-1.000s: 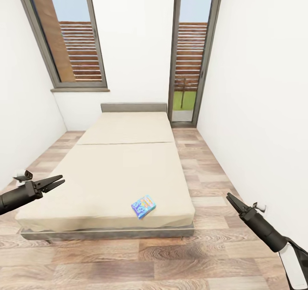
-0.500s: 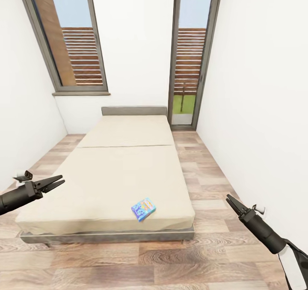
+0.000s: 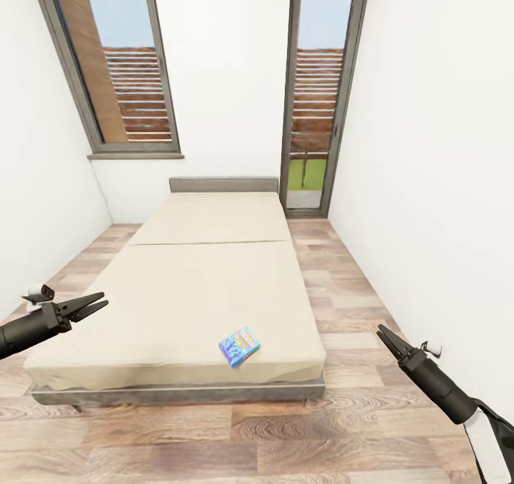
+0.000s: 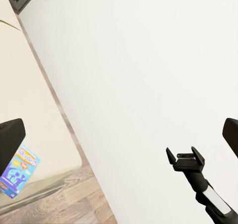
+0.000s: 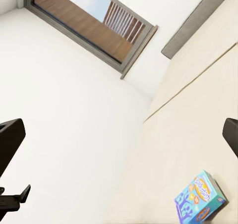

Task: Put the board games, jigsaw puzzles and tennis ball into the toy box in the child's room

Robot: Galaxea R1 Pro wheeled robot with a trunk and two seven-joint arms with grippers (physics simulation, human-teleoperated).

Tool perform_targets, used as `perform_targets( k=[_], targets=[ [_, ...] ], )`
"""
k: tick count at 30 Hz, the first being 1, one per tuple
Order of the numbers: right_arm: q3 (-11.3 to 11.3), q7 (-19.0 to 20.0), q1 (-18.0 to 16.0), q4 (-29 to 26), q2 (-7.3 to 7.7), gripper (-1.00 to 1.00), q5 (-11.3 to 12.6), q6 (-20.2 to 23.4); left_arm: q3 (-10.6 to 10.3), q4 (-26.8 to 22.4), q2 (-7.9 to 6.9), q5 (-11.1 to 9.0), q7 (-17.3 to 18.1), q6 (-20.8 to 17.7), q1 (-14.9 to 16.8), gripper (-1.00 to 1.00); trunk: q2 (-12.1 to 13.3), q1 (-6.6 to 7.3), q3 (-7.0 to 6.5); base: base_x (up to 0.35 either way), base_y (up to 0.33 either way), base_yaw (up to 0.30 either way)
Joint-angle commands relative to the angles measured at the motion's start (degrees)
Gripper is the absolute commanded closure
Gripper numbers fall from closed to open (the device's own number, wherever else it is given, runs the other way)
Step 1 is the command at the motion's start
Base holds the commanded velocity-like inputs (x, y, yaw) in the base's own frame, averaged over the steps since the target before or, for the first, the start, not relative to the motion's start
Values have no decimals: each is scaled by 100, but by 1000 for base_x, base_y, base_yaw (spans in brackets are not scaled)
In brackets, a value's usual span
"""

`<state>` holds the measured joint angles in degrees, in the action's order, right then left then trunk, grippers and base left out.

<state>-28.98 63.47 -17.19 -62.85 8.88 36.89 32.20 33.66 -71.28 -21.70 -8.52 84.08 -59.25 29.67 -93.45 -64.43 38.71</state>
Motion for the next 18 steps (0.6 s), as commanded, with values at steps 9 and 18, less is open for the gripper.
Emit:
perform_targets(
  k=[9, 18],
  targets=[
    [-3, 2, -4, 1, 0, -100, 30, 42, 0, 0, -1, 0, 12, -60, 4, -100, -365, -198, 167, 0, 0, 0],
    [192, -151, -99, 111, -196, -100, 88, 141, -85, -36, 103, -35, 88, -30, -47, -100, -484, -263, 220, -30, 0, 0]
  ],
)
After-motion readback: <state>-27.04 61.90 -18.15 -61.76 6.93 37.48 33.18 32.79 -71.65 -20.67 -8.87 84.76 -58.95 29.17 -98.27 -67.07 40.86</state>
